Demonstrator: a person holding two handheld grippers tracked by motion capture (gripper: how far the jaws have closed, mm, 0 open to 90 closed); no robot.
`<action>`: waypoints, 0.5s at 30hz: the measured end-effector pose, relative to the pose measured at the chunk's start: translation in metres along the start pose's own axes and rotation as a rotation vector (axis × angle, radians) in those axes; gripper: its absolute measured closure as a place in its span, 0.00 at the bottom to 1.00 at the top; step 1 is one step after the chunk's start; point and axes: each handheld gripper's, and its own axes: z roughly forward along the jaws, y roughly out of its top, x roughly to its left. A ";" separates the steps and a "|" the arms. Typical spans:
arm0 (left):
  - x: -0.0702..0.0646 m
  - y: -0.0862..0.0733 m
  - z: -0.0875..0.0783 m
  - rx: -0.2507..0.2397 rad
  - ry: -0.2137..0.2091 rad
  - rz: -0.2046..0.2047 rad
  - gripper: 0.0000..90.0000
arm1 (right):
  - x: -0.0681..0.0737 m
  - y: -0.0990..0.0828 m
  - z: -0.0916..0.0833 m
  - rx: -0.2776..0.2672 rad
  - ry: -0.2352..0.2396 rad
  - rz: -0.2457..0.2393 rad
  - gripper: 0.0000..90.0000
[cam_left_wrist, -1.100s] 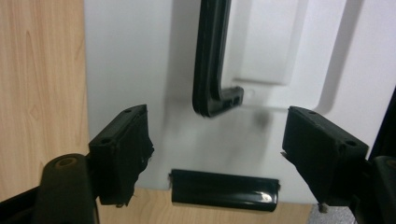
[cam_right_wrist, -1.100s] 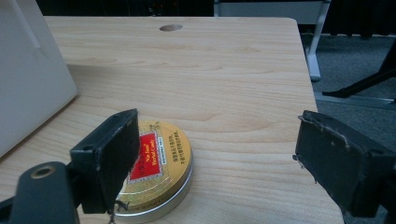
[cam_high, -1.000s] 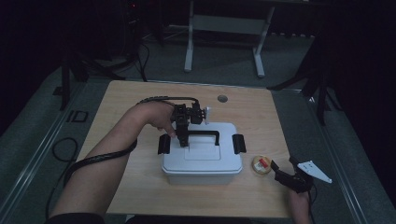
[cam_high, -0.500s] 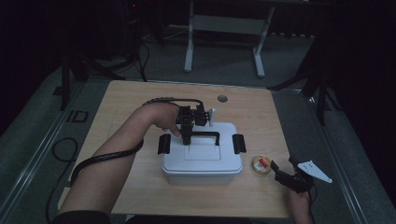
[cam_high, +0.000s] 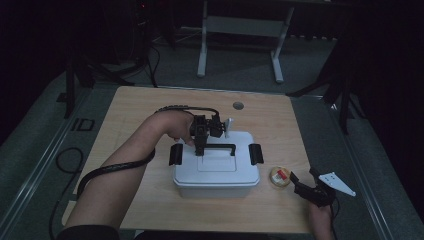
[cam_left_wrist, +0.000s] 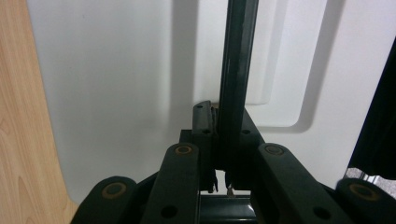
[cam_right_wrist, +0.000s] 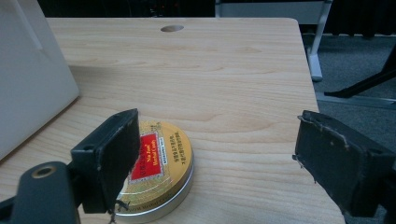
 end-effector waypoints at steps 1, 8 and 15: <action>0.001 0.000 0.000 -0.004 -0.003 -0.001 0.92 | 0.000 0.000 0.000 0.001 0.000 0.000 0.15; 0.000 -0.002 -0.006 -0.016 0.005 0.001 0.93 | 0.000 0.000 0.000 0.001 -0.002 0.000 0.15; -0.003 -0.007 -0.025 -0.040 0.040 -0.007 0.93 | 0.000 0.000 0.000 0.001 -0.002 -0.001 0.15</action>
